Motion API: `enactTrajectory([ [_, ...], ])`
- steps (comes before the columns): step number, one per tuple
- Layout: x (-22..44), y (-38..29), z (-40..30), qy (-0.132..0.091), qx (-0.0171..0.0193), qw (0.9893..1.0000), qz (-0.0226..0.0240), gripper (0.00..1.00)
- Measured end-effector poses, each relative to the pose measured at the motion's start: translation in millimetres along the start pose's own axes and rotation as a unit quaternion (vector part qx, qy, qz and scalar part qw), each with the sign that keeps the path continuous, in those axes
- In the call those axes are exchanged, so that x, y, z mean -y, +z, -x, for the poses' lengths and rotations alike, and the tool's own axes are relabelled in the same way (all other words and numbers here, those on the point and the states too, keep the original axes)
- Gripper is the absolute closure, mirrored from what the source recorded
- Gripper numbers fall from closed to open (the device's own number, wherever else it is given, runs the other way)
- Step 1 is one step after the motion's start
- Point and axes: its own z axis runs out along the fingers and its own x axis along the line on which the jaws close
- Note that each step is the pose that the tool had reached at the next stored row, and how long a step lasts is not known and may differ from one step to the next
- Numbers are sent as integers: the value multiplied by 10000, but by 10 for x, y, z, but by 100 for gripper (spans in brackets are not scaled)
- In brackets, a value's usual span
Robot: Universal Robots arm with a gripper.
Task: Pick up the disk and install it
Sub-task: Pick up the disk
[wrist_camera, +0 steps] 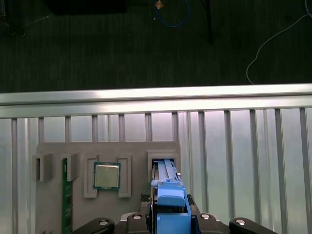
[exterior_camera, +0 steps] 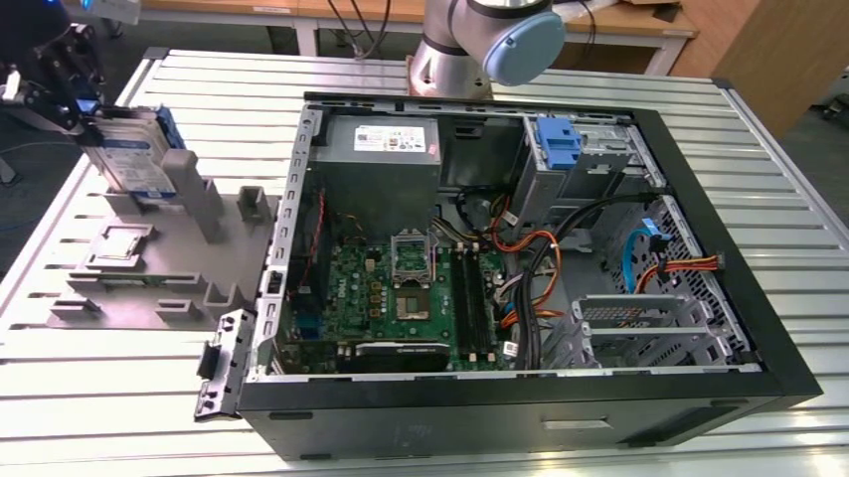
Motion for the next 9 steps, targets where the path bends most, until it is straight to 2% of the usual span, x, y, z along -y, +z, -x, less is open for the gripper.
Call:
enactTrajectory([
  [9,0,-21,1,0,0,10000,1,64],
])
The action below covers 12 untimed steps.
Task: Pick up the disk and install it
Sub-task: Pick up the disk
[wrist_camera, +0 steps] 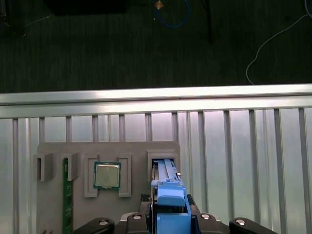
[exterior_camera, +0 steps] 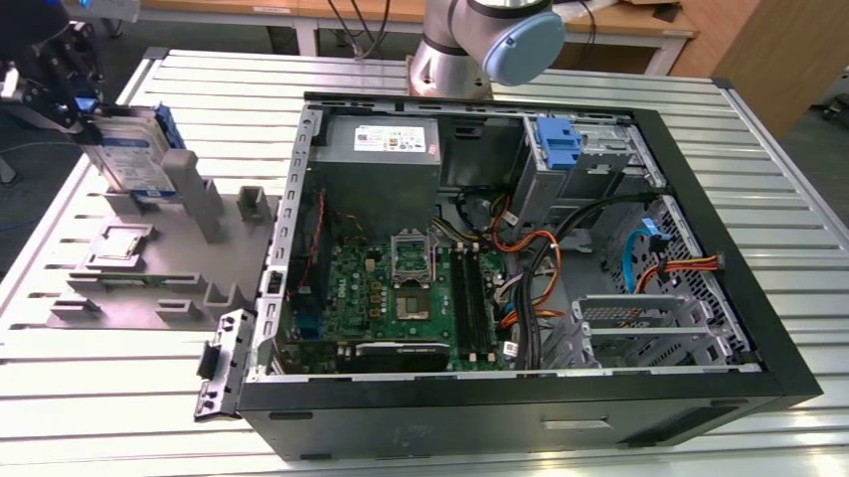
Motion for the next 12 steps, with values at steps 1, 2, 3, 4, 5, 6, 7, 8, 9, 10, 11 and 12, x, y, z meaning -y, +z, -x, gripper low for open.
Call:
enactTrajectory([
  [1,0,-3,0,0,0,10000,0,64],
  [2,0,-5,0,0,0,10000,0,64],
  [3,0,-6,0,0,0,10000,-1,64],
  [4,-2,-69,2,0,0,10000,-1,64],
  [5,-3,-125,5,0,0,10000,0,64],
  [6,-3,-126,5,0,0,10000,0,64],
  [7,-3,-127,5,0,0,10000,-1,64],
  [8,-3,-129,5,0,0,10000,0,64],
  [9,-3,-132,5,0,0,10000,-1,64],
  [10,-3,-135,5,0,0,10000,0,64],
  [11,-3,-136,5,0,0,10000,-1,64],
  [12,-3,-137,5,0,0,10000,-1,64],
])
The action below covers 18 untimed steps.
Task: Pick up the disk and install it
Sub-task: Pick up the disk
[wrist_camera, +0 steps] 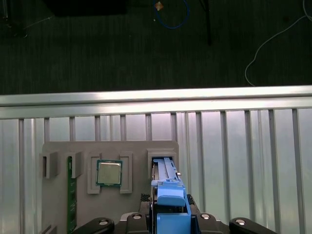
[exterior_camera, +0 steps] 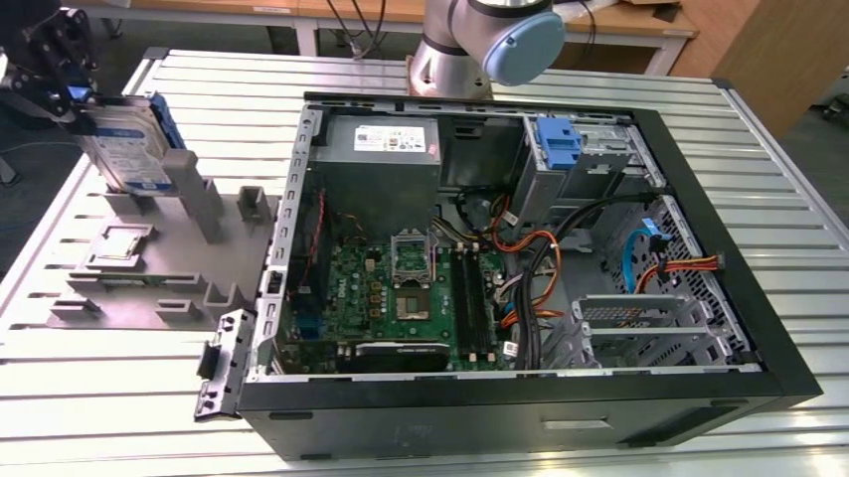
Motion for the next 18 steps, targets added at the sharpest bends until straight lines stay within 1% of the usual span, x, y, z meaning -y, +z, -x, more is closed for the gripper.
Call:
enactTrajectory([
  [13,0,-28,1,0,0,10000,0,64],
  [15,-1,-59,2,0,0,10000,0,64],
  [18,-1,-64,2,0,0,10000,0,64],
])
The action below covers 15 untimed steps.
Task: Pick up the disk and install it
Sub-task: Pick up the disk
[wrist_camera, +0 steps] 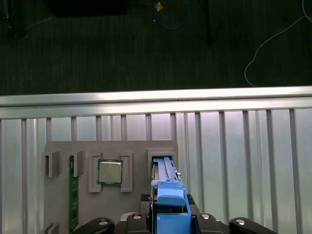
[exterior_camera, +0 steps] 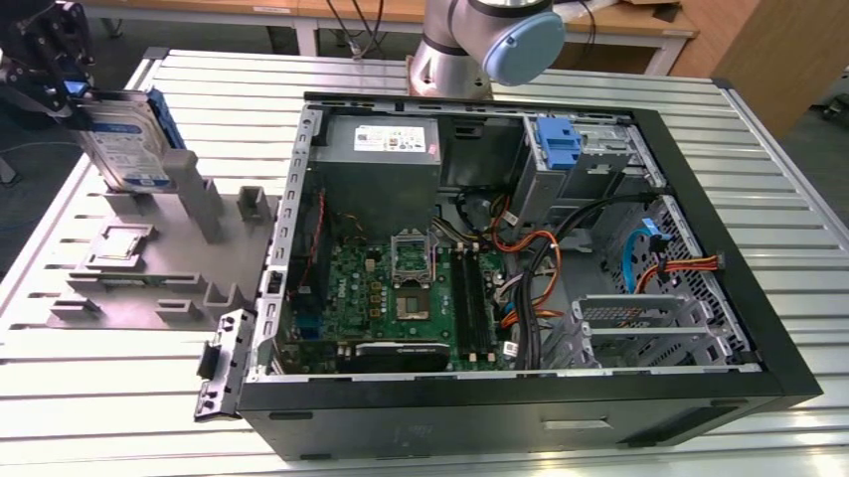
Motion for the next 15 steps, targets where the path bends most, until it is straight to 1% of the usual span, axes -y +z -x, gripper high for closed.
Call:
enactTrajectory([
  [1,0,-1,0,0,0,10000,0,64],
  [2,-1,-38,1,0,0,10000,0,64],
  [3,-1,-50,2,0,0,10000,0,64],
  [8,-2,-59,2,0,-1,10000,2,64],
  [15,-3,-111,4,0,0,10000,0,64],
])
